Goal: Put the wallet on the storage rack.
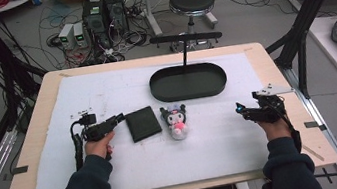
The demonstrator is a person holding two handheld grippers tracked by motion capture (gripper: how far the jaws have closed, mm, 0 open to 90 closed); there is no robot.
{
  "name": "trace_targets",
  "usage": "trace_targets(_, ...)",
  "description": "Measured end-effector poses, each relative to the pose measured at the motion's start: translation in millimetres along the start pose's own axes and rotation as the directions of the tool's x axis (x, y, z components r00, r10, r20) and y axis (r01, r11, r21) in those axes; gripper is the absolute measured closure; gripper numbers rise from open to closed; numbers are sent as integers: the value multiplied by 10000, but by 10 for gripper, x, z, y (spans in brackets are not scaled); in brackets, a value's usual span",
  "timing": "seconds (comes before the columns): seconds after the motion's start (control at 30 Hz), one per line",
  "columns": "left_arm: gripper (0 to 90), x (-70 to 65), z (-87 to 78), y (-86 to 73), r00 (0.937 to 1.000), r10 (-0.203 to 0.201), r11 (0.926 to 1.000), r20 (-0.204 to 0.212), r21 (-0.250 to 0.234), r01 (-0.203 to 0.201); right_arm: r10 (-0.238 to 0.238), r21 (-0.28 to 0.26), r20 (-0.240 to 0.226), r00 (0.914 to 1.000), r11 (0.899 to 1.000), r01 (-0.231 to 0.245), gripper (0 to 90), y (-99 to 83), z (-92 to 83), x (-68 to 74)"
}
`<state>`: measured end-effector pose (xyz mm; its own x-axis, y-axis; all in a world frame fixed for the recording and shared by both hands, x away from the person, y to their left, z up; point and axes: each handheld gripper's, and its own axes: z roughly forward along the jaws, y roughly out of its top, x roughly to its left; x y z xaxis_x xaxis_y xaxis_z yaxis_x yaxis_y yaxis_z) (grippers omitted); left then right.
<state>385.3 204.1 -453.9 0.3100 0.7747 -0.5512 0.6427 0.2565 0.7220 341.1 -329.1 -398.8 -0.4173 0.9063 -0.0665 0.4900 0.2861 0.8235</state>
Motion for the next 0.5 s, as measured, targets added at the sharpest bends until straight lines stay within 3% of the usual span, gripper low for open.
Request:
trace_targets(0.13, 519, -16, 189, 101, 9980, 620, 9951, 81, 761, -624, -25, -14, -27, 10000, 10000, 25, 251, 0, 8, -6)
trace_targets(0.23, 539, -10, 330, 138, 9969, 766, 9857, 170, 1495, -783, 5, -4, -40, 10000, 10000, -5, 251, -3, 4, -15)
trace_targets(0.33, 668, -27, 357, 142, 9948, 1012, 9823, -93, 1595, -984, 12, 4, -18, 10000, 10000, -12, 251, -10, 3, -24)
trace_targets(0.5, 790, 1, 326, 153, 9982, 601, 9871, -87, 1489, -582, 27, 20, 39, 10000, 10000, -27, 252, -24, -4, -41)
